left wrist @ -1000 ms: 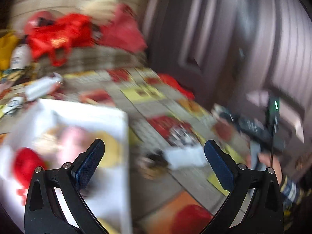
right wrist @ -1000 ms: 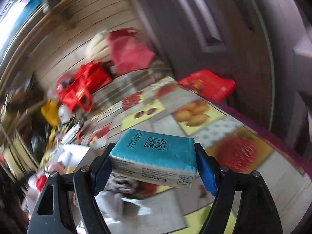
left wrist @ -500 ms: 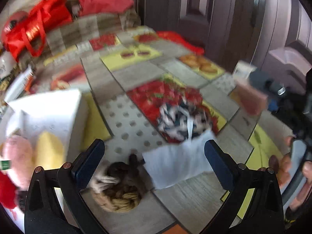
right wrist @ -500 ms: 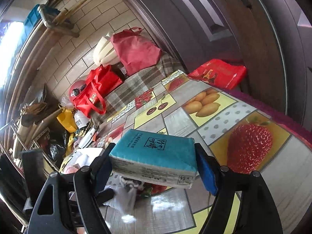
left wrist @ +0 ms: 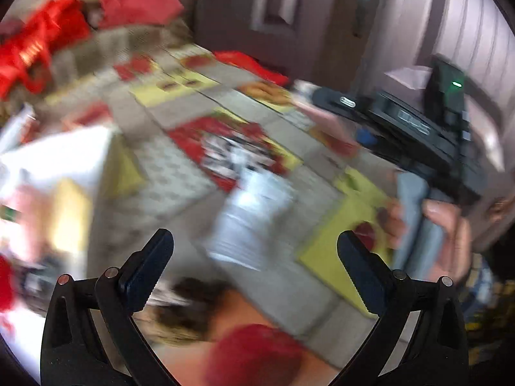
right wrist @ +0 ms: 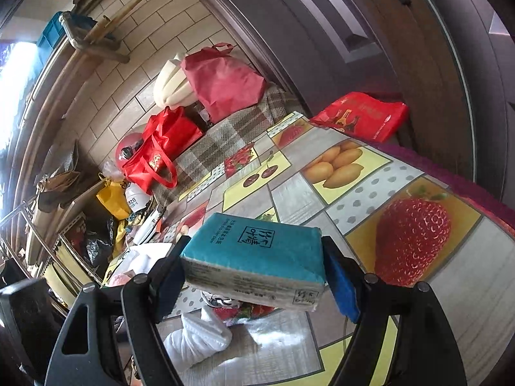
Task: Organize soft objects
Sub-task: 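Hold the teal pack up with the right gripper while the left grasps the beige rope ball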
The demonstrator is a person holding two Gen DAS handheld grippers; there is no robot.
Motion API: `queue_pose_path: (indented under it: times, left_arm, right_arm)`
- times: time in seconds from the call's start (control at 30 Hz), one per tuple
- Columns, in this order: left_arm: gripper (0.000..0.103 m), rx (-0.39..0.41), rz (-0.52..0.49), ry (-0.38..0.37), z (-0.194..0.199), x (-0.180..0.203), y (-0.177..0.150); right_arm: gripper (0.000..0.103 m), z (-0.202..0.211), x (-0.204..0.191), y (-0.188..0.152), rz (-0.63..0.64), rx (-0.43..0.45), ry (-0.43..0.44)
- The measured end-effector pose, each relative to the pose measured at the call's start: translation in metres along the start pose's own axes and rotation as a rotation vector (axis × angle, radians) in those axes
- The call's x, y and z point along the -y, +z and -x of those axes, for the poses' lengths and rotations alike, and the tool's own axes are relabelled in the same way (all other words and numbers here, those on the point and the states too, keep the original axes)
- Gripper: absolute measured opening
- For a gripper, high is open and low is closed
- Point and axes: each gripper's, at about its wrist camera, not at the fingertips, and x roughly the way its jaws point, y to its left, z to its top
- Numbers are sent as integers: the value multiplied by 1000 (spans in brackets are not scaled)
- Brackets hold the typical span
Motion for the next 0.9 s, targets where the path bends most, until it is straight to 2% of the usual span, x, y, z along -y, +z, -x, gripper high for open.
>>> queue_pose_path:
  times: [0.07,0.13,0.33,0.5,0.63,0.7,0.73,0.83,0.9]
  left_arm:
    - [102,-4,-2,57,-2,-10,6]
    - [102,-20,-5,76,-5,-12,7]
    - [102,-103,-65,67,-18,2,-4]
    - [102,-133,-54,59,-29,12,-18]
    - [102,-165,-43,-10,-33,24,-24]
    - [102,-148,-42,-55,-26,30,-24]
    - [102,-129,-52,-48,-21,31,-23]
    - [102,-53,-88,48,-1,30,-17]
    - [102,-35,-93,110,7,20,-16]
  right_arm:
    - [79,0,0,0,-1,-4,1]
    - [80,-1,0,-1,0,-6,3]
    - [80,-1,-1,-1,-3,-10,7]
    - [80,-2,-2,-3,1,-15,16]
    - [80,-3,-1,-3,-7,-22,15]
    - [80,-3,0,-3,-11,-24,14]
    - [80,-3,0,-3,-11,-24,13]
    - [80,-3,0,-3,-12,-27,15]
    - [80,-3,1,-3,-12,-26,15]
